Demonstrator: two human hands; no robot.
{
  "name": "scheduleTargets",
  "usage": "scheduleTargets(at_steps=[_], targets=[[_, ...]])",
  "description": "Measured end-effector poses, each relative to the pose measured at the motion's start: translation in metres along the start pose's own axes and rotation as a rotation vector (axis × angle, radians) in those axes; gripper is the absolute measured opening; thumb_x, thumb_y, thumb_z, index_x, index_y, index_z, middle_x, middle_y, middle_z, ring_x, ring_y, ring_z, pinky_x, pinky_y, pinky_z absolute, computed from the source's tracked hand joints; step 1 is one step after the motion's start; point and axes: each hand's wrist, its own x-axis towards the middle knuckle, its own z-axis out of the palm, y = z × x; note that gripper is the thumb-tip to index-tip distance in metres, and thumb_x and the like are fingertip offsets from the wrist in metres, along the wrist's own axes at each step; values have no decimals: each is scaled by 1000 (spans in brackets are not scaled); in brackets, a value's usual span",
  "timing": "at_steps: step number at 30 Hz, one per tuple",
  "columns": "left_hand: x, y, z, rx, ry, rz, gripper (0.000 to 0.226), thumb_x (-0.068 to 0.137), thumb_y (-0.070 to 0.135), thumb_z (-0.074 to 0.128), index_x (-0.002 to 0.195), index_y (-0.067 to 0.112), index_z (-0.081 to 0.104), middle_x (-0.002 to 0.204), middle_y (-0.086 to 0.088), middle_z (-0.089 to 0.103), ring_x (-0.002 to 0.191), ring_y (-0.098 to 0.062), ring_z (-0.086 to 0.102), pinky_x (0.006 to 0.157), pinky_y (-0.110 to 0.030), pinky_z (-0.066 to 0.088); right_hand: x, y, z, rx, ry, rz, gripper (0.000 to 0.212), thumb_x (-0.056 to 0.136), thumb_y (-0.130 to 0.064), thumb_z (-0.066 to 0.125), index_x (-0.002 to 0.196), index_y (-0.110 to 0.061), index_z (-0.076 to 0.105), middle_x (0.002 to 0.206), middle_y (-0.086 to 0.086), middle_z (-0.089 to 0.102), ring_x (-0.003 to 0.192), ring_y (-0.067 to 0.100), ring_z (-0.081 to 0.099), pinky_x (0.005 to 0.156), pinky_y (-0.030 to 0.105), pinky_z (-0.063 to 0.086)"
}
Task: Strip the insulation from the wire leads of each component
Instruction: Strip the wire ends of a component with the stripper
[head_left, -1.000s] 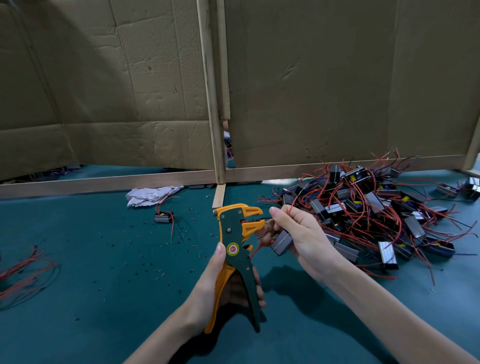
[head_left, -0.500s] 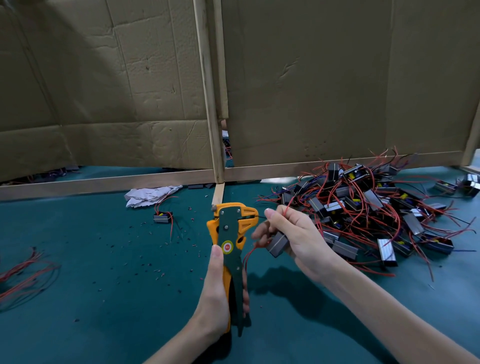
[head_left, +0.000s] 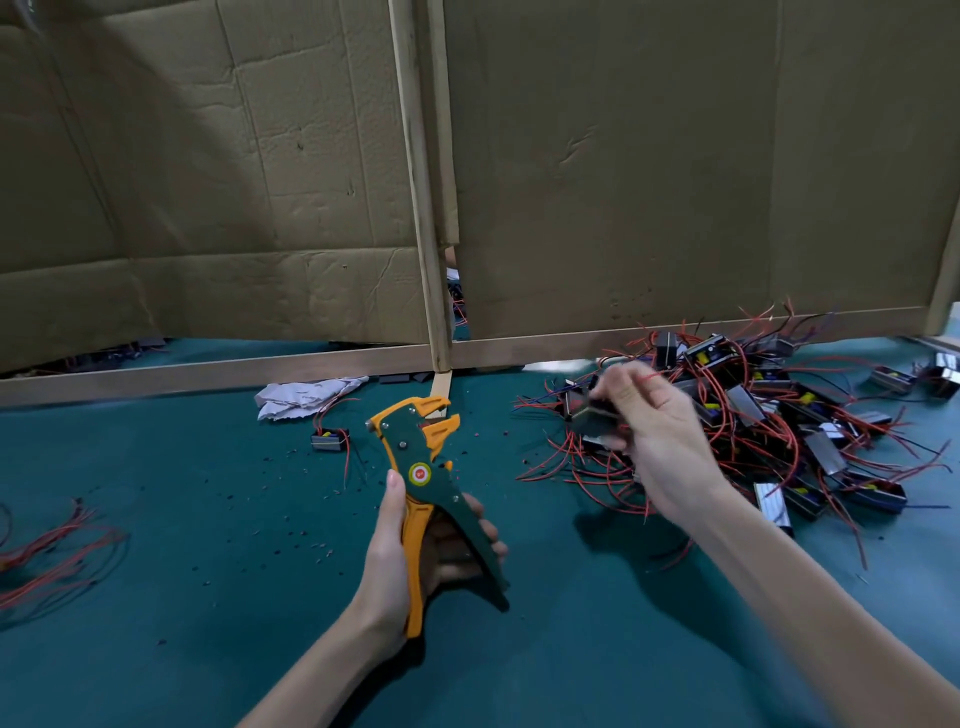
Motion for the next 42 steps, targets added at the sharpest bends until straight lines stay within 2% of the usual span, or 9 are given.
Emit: scheduleTargets(at_steps=[4,8,12,14,16,19,22,28,42], targets=[[1,-2,0,32,0,-4,85,81,69,25,92,-6,63,85,-31,64,81,-44,66,74,-48,57,15,-16,-25,-81,315,-269,17,97,-22,52,81,-16,57,68,-12,68,60,7,66,50,19,52],[0,-2,1,36,13,3,85,80,70,26,91,-6,63,85,-31,64,80,-43,66,70,-45,57,37,-19,-53,-235,517,-222,6,97,-14,56,102,-11,55,118,21,57,87,11,63,85,30,55],[1,-1,1,27,30,14,84,79,70,28,87,-4,66,84,-30,64,80,-43,66,70,-45,57,41,-13,-58,-461,445,-63,78,87,-4,60,150,-3,14,154,11,15,135,20,32,111,30,29],[1,0,1,23,39,21,84,79,70,29,85,-4,68,84,-31,65,80,-44,66,71,-46,57,35,-9,-46,-704,459,-133,92,84,-4,58,151,1,-7,159,14,-13,147,28,3,120,38,9],[0,0,1,11,46,20,84,79,70,29,84,-4,68,85,-32,64,81,-45,66,71,-46,57,30,-7,-34,-1001,515,-292,91,81,-4,56,149,7,-4,156,25,-18,146,36,-10,121,45,1],[0,1,2,4,59,31,84,80,70,29,84,-4,69,87,-32,63,82,-45,65,70,-45,57,27,1,-20,-1287,341,-490,74,81,-4,56,148,3,25,157,28,-3,147,39,-5,119,45,2],[-1,1,2,-13,66,32,84,80,70,29,83,-4,69,86,-31,64,81,-44,66,69,-44,57,27,26,-17,-1483,89,-431,56,87,-14,54,143,-11,43,161,16,7,148,36,-2,118,48,3],[0,0,0,-7,55,39,84,82,70,28,84,-4,69,86,-32,64,82,-45,66,71,-45,57,41,65,-48,-1930,-84,-93,55,100,-41,26,153,-33,14,163,7,0,147,36,-3,117,51,-4],[0,-2,-2,-1,58,70,84,84,69,27,84,-4,69,87,-33,63,82,-44,65,75,-49,57,76,70,-51,-2104,-132,0,60,94,-36,39,150,-27,22,161,14,6,146,43,-3,112,61,-9]])
